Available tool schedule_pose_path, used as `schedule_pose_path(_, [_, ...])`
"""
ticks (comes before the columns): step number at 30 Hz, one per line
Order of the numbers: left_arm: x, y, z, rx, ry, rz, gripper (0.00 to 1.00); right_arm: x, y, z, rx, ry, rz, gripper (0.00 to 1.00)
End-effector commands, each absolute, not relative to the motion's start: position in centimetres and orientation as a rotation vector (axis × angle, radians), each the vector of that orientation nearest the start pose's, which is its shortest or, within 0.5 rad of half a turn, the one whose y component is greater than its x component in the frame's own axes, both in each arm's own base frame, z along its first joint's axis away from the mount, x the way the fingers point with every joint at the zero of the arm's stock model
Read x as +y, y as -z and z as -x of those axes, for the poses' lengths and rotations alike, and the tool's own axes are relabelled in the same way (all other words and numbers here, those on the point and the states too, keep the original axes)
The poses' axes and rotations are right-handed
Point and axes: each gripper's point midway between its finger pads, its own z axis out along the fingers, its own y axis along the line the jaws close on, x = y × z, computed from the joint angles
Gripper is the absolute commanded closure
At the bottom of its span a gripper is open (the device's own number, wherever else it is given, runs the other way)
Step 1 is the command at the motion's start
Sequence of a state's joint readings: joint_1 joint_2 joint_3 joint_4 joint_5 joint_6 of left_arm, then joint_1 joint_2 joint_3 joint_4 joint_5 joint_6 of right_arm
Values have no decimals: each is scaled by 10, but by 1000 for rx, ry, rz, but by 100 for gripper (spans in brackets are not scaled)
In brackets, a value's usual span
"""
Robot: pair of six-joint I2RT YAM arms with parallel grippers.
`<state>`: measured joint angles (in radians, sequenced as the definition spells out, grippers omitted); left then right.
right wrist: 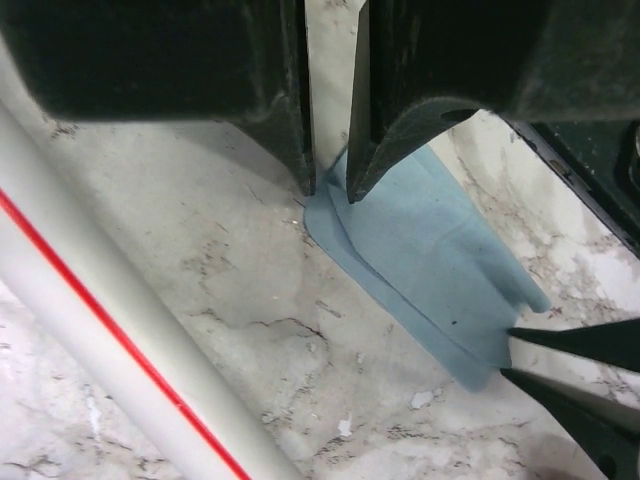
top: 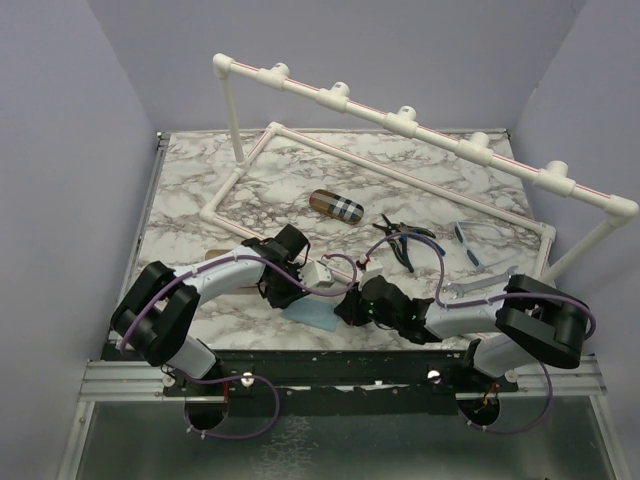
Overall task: Organize the sunglasses
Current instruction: Fold the glasses cleaning cloth at the center of the board.
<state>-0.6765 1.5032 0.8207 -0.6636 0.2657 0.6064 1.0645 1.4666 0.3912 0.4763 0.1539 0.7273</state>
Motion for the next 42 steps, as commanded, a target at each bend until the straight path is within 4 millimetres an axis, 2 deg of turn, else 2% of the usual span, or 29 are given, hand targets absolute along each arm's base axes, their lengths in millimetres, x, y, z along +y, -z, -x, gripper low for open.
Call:
schedule_pose_path(1, [-169,-30,-189,2275,309,-1797,66,282,-14,-178,2312,-668,256,75])
schedule_pose_path(6, [-162,-39,-194,2272,244,-1802,51,266,-17,-182,2323,-575,238,72])
schedule_pose_path(10, [-165,-60,-198,2254,241,-1774,49,262,-29,-183,2298,-583,253,71])
schedule_pose_path(12, [-174,-71,-196,2255,301,-1737,53,271,-40,-178,2265,-648,326,76])
schedule_pose_path(14, [-184,-75,-187,2263,414,-1704,60,290,-56,-168,2200,-793,444,81])
schedule_pose_path(16, [-192,-68,-176,2282,498,-1687,67,311,-74,-158,2124,-950,524,85])
schedule_pose_path(18, [-195,-55,-169,2292,500,-1703,72,326,-82,-147,2088,-1070,579,88])
schedule_pose_path(20, [-192,-43,-165,2288,429,-1756,74,335,-78,-143,2114,-1107,618,91])
schedule_pose_path(24, [-191,-35,-159,2249,382,-1814,74,348,-52,-135,2222,-1148,623,95])
schedule_pose_path(27, [-184,-25,-151,2232,336,-1884,73,343,-28,-133,2321,-1113,579,97])
schedule_pose_path(32, [-165,-8,-142,2246,258,-1968,73,322,-5,-129,2435,-1009,497,98])
schedule_pose_path(38, [-153,-20,-139,2193,219,-2023,73,297,-5,-127,2458,-931,431,98])
schedule_pose_path(42, [-151,-33,-131,2175,267,-2086,67,300,-20,-123,2405,-965,534,95])
